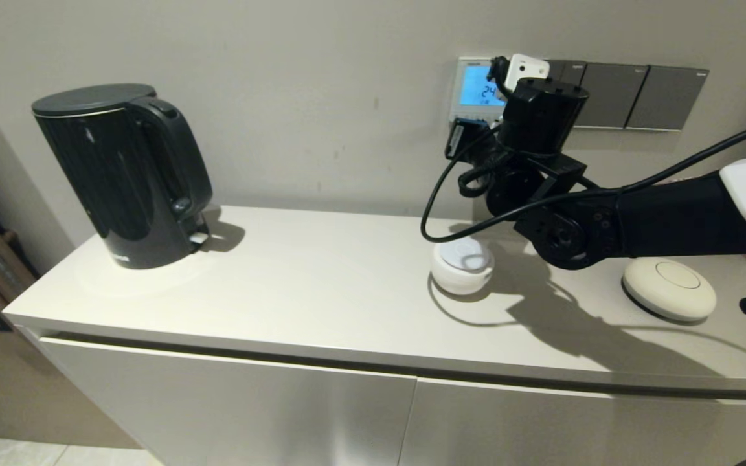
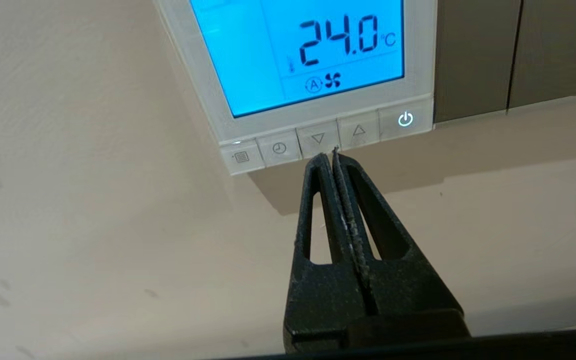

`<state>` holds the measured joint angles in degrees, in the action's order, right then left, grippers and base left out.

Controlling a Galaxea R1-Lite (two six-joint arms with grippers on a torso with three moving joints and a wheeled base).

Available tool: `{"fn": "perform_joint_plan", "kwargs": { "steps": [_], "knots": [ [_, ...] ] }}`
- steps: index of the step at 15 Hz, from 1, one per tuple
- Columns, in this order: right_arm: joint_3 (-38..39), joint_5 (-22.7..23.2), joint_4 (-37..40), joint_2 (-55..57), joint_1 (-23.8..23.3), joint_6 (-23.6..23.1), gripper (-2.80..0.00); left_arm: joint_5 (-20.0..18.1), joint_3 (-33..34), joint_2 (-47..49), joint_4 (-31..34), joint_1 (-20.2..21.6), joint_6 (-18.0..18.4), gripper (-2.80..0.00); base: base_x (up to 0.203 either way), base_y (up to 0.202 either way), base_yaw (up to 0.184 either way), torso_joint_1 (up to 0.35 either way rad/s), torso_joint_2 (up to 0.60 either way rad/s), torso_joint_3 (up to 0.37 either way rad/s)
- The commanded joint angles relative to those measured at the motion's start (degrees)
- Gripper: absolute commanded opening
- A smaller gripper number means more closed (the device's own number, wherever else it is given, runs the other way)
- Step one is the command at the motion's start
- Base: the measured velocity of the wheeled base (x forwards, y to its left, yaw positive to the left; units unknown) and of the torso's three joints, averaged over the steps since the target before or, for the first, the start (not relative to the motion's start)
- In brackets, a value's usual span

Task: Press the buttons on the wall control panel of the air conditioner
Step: Press the temperature decrease button

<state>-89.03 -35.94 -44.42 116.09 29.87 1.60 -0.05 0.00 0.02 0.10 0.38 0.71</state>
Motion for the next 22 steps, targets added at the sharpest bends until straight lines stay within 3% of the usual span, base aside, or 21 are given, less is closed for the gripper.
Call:
{"fn": "perform_joint_plan", "kwargs": {
  "steps": [1,22],
  "knots": [
    [-0.01,-0.27,-0.23,-0.08,-0.07,-0.1,-2.8,-0.04,0.0,-0.02,-0.01,0.03,0.0,-2.8,0.0,0.0,0.0,0.0,0.0,0.0],
    [-1.03,0.43,-0.14,0.54,-1.8,-0.1,-2.8,0.01,0.0,0.06,-0.01,-0.03,0.0,-2.8,0.0,0.0,0.0,0.0,0.0,0.0]
  ]
}}
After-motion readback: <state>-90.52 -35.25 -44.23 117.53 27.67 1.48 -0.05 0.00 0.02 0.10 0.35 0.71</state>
